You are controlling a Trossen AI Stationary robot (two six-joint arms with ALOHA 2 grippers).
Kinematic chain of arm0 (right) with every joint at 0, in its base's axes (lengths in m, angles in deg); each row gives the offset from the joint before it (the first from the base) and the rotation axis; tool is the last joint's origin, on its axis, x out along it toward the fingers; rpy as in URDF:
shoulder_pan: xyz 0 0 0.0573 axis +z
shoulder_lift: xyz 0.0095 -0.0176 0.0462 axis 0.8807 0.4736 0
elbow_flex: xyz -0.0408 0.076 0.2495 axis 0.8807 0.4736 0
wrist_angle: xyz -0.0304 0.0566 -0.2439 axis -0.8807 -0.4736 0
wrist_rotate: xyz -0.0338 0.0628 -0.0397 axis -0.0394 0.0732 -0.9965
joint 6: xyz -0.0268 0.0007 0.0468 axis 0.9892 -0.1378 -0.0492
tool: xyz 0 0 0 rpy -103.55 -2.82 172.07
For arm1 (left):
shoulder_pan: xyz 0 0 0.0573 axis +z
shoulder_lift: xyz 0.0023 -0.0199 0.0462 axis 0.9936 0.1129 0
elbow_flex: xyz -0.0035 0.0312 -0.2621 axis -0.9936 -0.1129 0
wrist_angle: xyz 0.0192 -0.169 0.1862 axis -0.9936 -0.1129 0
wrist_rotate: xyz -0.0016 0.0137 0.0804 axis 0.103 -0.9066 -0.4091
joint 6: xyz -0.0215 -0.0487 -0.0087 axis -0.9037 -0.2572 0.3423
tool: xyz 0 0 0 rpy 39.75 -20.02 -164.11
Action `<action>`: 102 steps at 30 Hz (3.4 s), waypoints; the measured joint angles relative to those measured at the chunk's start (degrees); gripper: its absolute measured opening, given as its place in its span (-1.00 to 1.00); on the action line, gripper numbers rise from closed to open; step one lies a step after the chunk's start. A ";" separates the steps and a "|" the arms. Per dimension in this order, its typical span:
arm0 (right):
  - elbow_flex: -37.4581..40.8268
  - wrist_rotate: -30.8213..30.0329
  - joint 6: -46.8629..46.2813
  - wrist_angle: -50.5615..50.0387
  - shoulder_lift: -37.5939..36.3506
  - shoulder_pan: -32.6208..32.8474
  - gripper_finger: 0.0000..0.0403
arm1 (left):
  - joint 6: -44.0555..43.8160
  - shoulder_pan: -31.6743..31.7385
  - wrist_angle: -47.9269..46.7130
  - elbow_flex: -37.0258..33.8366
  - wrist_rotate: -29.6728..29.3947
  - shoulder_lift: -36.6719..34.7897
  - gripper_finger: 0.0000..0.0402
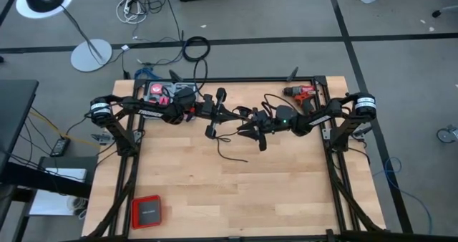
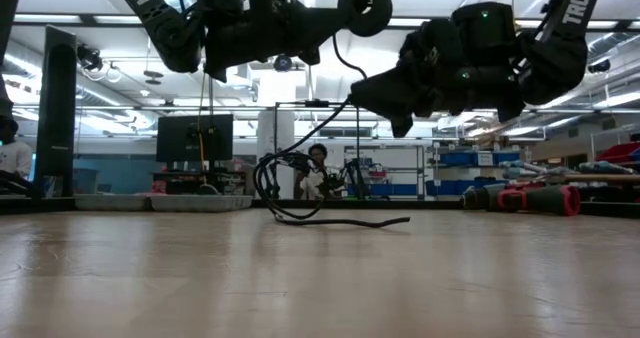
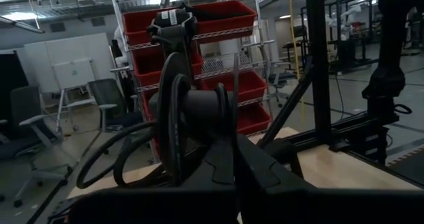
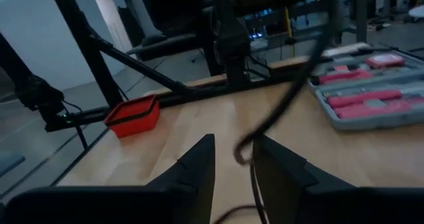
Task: Coil cords
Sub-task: Uncoil the black wire on the spool
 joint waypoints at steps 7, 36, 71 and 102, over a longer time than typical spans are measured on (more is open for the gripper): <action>-1.97 -3.79 1.10 -3.26 -0.02 0.92 -0.58 | 0.00 0.00 -0.22 0.00 0.06 0.00 -1.00; -1.92 -2.01 13.60 -31.10 -14.04 -6.25 -0.98 | -6.74 -0.96 -34.99 0.00 7.66 -0.51 -1.00; -1.90 -20.01 -12.68 -76.65 -21.99 8.44 -0.54 | 6.03 -10.09 -24.94 0.02 1.64 -11.15 -1.00; -1.92 -28.20 6.30 -47.67 -30.00 15.31 -0.39 | 22.44 -12.92 -45.04 0.00 -15.58 -11.10 -1.00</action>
